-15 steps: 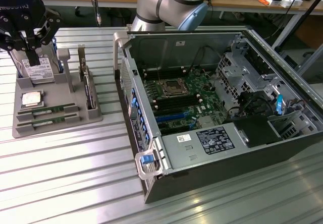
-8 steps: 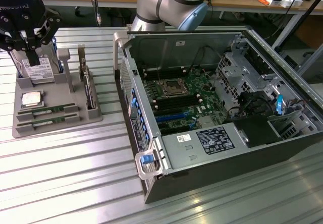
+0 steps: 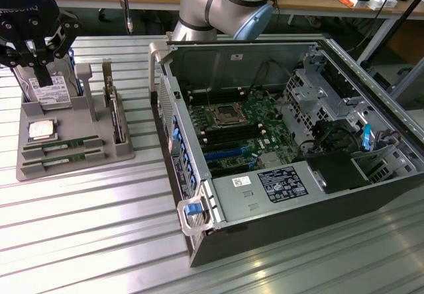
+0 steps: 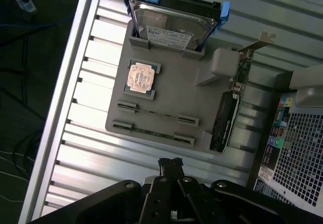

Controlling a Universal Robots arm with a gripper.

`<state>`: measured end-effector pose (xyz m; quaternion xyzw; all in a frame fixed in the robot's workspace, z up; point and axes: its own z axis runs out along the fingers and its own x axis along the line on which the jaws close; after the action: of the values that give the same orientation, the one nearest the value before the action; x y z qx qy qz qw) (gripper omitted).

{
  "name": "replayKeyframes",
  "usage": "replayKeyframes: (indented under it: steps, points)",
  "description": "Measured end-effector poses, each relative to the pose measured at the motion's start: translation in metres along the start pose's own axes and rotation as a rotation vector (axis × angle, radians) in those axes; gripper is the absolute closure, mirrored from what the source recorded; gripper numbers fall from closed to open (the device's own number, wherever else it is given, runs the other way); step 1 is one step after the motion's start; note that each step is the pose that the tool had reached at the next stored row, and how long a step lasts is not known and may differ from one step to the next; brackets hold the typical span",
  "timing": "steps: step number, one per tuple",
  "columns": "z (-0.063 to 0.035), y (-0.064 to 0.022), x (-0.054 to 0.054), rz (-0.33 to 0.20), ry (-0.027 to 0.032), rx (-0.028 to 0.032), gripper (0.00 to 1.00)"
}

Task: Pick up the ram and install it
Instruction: 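Pick up the ram and move it above insertion slot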

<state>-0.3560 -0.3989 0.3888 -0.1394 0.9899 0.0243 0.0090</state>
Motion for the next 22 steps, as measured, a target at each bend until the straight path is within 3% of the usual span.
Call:
replayKeyframes:
  steps: [22]
  points:
    - [0.0000, 0.0000, 0.0000, -0.080, 0.0036, -0.0020, 0.90]
